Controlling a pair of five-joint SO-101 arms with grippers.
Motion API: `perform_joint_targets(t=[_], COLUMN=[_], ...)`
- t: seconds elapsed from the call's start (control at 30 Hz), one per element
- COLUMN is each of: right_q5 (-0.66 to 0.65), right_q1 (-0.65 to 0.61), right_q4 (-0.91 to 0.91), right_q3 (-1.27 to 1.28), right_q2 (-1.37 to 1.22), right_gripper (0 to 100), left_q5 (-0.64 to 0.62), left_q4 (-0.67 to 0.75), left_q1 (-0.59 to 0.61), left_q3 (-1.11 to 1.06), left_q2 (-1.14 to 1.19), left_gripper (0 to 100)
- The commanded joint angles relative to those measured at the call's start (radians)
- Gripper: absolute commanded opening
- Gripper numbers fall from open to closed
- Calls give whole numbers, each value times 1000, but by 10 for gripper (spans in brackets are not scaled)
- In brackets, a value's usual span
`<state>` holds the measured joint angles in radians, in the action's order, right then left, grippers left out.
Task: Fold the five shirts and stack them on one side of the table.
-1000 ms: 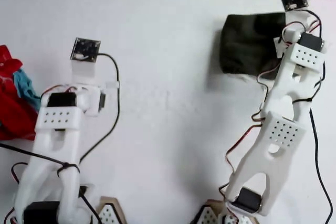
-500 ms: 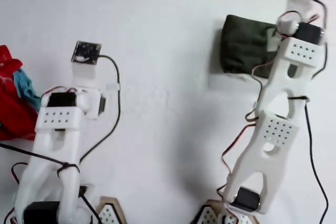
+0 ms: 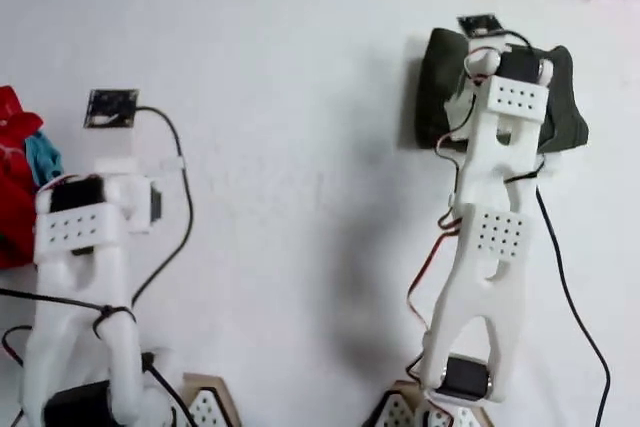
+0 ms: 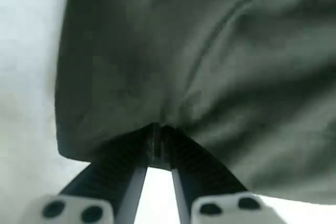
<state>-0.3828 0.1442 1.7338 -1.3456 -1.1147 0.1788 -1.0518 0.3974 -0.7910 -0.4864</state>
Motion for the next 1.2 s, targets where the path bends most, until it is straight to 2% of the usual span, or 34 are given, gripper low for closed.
perform_joint_targets(t=[0.0,0.13,0.3,0.53,0.7,0.87,1.03,1.17], right_q5=[-8,-2,0,-8,-55,-104,-106,-106], right_q1=[-5,-2,8,-38,-104,-127,-116,-110], right_q4=[28,35,36,35,31,30,27,-18], right_q3=[-164,-288,-212,299,683,954,1226,1436], right_q2=[38,137,321,673,909,1104,1305,1458], right_gripper=[19,19,23,35,123,125,120,120], left_q5=[44,48,51,180,287,267,262,261], left_q4=[-6,-17,-181,-247,-273,-267,-264,-210], left_q1=[69,147,288,443,463,502,505,512], left_q3=[12,24,229,460,552,641,665,657], left_q2=[-37,-38,-32,81,296,479,623,733], left_gripper=[108,109,109,114,215,282,282,282])
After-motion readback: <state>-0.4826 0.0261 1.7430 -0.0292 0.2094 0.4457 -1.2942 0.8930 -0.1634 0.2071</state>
